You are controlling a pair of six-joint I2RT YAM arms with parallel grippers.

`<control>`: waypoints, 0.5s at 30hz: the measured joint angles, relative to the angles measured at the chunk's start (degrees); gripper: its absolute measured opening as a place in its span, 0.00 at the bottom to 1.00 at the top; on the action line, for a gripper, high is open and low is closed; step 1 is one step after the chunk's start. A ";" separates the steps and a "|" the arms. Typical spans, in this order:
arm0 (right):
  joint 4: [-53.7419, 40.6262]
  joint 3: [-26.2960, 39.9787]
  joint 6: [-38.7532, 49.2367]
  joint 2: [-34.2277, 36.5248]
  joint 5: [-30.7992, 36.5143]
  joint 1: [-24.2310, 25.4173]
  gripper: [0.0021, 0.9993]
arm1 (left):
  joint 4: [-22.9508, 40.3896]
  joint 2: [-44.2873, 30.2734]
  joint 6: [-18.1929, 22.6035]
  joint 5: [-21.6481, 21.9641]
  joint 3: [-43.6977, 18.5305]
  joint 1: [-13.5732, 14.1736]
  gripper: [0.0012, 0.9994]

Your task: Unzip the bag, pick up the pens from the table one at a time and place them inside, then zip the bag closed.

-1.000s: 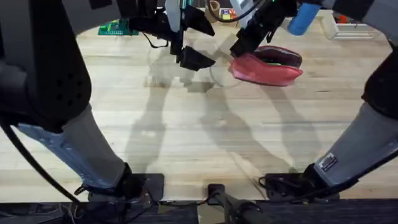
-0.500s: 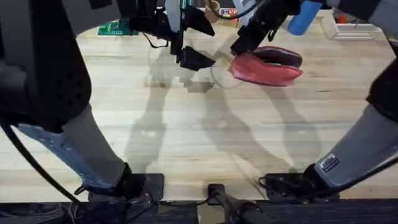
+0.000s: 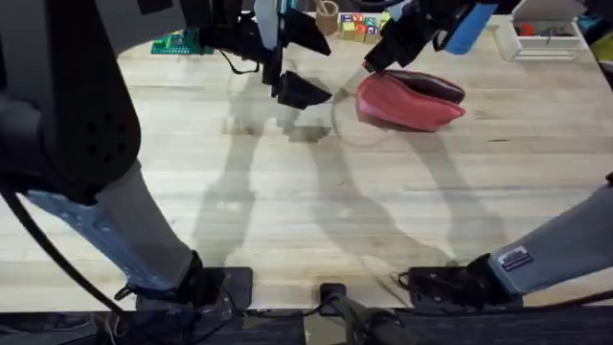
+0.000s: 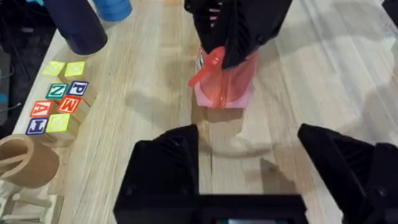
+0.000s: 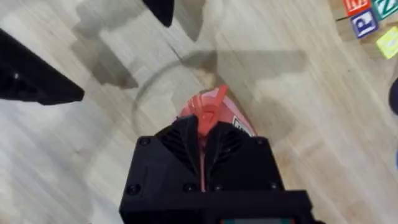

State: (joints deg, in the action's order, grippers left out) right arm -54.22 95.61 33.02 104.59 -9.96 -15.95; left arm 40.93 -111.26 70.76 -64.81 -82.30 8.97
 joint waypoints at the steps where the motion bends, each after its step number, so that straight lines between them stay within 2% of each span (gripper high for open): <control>1: -0.39 0.00 -0.05 0.00 -0.11 -0.01 0.03 | 0.00 0.00 0.02 -0.01 0.00 0.00 0.99; 15: -1.48 0.00 -0.22 0.01 -0.38 -0.06 0.03 | 0.00 0.00 0.02 -0.01 0.00 0.00 0.99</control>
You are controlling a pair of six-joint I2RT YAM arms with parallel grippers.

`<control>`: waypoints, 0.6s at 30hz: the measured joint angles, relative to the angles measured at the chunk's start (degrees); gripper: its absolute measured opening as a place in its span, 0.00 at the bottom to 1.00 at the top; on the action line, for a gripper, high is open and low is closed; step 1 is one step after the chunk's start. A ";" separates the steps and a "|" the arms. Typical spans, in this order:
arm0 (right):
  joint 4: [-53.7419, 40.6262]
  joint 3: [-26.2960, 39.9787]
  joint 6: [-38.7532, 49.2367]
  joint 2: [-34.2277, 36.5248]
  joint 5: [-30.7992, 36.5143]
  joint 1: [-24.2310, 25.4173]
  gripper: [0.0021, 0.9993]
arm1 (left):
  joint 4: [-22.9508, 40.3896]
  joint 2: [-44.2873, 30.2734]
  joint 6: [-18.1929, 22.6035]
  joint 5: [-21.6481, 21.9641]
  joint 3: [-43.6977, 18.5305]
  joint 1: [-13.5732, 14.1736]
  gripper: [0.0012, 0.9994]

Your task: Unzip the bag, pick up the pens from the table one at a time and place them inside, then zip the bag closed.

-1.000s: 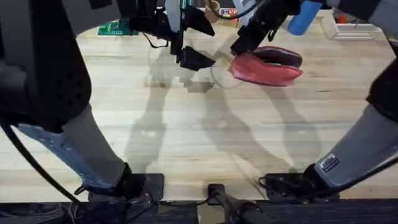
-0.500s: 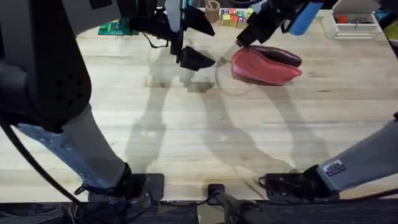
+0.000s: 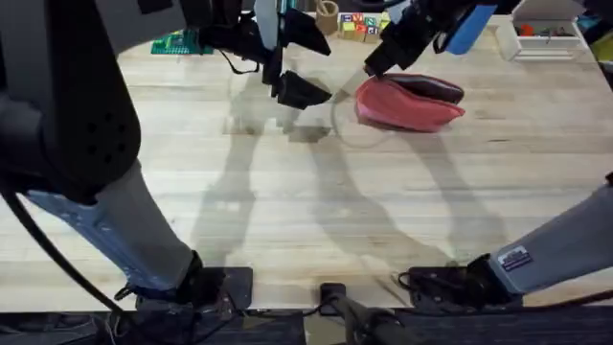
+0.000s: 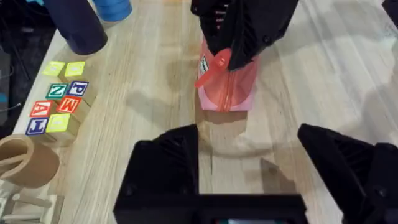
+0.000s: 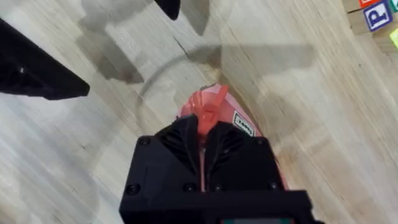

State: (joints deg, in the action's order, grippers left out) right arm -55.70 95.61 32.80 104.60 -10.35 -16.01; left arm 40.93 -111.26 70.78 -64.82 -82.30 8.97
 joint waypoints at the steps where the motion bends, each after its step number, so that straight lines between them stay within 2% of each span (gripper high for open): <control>1: -0.01 0.00 0.00 0.00 0.02 0.00 0.03 | 0.00 0.00 0.00 0.00 0.00 0.00 0.99; 18: 0.95 -0.02 0.00 0.00 0.04 0.00 0.03 | 0.00 0.00 0.00 0.00 0.00 0.00 0.99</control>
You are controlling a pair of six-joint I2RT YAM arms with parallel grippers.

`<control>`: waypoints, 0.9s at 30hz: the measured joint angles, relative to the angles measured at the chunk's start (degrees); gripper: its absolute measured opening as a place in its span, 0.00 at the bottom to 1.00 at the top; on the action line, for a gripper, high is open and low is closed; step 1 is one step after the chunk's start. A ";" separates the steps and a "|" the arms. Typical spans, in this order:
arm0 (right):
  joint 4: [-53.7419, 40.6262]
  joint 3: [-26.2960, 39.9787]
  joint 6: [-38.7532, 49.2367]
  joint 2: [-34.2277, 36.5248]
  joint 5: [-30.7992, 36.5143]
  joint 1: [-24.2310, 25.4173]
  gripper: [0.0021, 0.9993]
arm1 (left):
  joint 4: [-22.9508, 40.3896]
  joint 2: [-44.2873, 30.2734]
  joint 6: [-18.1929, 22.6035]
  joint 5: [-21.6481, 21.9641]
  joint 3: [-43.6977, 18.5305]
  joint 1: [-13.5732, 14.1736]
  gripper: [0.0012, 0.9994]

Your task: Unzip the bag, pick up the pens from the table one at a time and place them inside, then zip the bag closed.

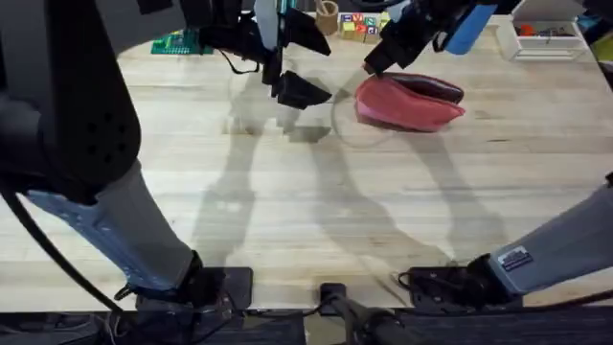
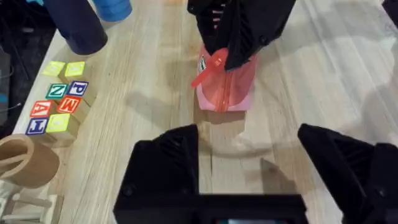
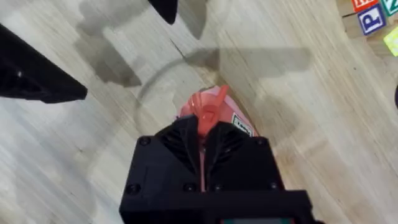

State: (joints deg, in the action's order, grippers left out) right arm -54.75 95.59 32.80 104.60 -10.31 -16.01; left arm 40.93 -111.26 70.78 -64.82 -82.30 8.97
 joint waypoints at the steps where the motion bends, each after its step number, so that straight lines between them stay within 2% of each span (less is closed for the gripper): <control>1: 0.07 0.00 0.00 -0.02 0.00 0.00 0.03 | 0.00 0.00 0.00 0.00 0.00 0.00 0.99; 20: 0.25 -0.02 0.00 -0.02 0.00 0.00 0.03 | -0.13 0.00 0.00 -0.31 0.00 0.02 0.99; 27: 0.27 -0.02 0.02 0.00 0.02 0.00 0.03 | -1.42 -0.12 -0.05 0.09 0.00 0.87 0.99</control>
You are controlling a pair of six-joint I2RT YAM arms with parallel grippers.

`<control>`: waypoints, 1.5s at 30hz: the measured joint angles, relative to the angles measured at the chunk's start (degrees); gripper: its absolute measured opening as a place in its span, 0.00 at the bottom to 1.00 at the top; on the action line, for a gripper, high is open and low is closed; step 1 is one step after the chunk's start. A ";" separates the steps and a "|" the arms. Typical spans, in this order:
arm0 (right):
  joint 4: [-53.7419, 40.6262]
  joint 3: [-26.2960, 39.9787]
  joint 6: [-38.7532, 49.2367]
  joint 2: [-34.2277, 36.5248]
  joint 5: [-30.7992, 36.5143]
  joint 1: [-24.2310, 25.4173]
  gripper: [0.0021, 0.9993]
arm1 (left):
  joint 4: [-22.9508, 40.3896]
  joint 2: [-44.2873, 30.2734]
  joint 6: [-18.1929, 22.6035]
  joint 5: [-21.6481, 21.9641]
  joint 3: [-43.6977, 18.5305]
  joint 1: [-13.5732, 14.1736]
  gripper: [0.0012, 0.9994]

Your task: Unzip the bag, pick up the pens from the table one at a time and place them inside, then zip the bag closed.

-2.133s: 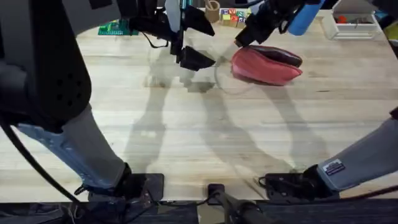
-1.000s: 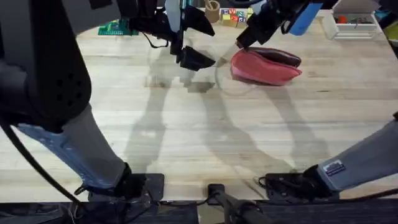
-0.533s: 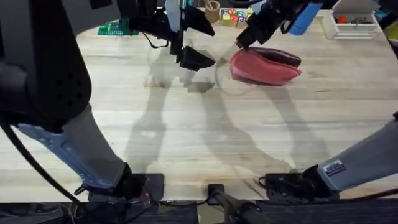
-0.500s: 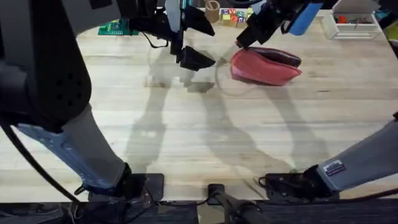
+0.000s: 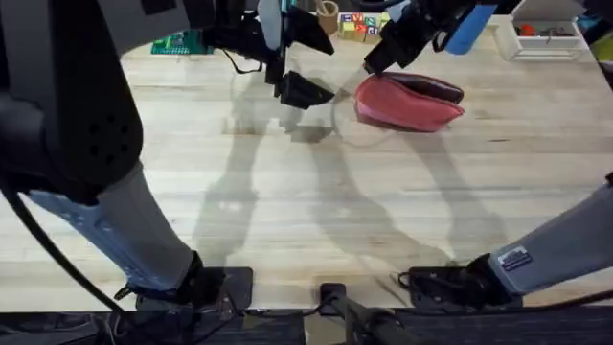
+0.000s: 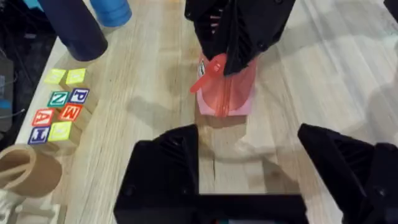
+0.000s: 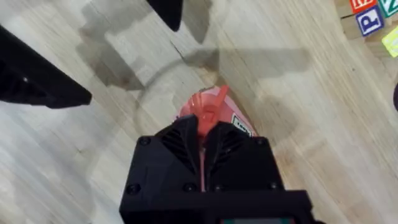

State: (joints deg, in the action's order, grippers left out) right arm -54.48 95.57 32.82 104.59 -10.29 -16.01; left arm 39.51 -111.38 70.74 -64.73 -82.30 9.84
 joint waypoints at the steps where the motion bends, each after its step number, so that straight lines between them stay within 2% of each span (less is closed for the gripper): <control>1: 0.01 0.00 0.00 -0.01 -0.02 0.00 0.03 | -0.32 -0.19 -0.02 -0.02 0.00 0.24 0.99; 7: 0.70 0.00 -0.02 0.00 0.05 0.00 0.03 | -4.41 -4.92 -0.82 -0.89 0.00 2.21 0.99; 15: 1.36 -0.02 0.02 0.00 0.20 0.00 0.03 | -14.27 -10.71 -7.54 -3.60 0.15 5.59 0.99; 16: 1.33 -0.02 0.02 -0.02 0.20 0.00 0.03 | -15.64 -10.95 -8.49 -3.82 0.18 6.09 0.99; 17: 1.36 -0.02 0.02 -0.02 0.20 0.00 0.03 | -20.90 -11.16 -12.33 -4.63 0.20 7.77 0.99; 22: 1.33 -0.02 0.02 0.00 0.19 0.00 0.03 | -28.73 -11.15 -19.56 -4.76 0.20 9.92 0.99; 26: 1.36 -0.02 0.04 0.00 0.20 0.00 0.03 | -29.75 -11.16 -23.53 -4.66 0.20 10.93 0.99; 33: 1.36 -0.02 0.24 0.00 0.20 0.00 0.03 | -29.60 -11.14 -25.83 -4.42 0.20 11.18 0.98; 34: 1.36 -0.02 0.24 0.00 0.18 0.00 0.03 | -29.48 -11.16 -26.04 -4.25 0.20 11.18 0.94; 37: 1.34 -0.02 0.24 0.00 0.18 0.00 0.03 | -29.44 -11.16 -26.42 -3.63 0.20 11.18 0.74; 39: 1.33 -0.02 0.24 0.00 0.16 0.00 0.03 | -29.44 -11.15 -26.54 -3.04 0.20 11.18 0.52; 40: 1.27 -0.02 0.24 0.00 0.09 0.00 0.03 | -29.53 -11.16 -26.59 -2.73 0.20 11.18 0.44; 41: 1.09 -0.04 0.24 0.00 -0.08 0.00 0.03 | -29.62 -11.16 -26.73 -2.05 0.20 11.13 0.18; 42: 1.02 -0.07 0.24 0.00 -0.10 -0.07 0.03 | -29.70 -11.16 -26.53 -1.87 0.20 11.13 0.08; 45: 0.94 -0.15 0.24 -0.02 -0.11 -0.11 0.03 | -29.66 -11.14 -26.64 -1.66 0.20 11.13 0.05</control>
State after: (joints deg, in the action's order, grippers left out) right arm -53.53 95.42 33.06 104.57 -10.39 -16.12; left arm 9.85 -122.52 44.10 -66.39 -82.11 20.97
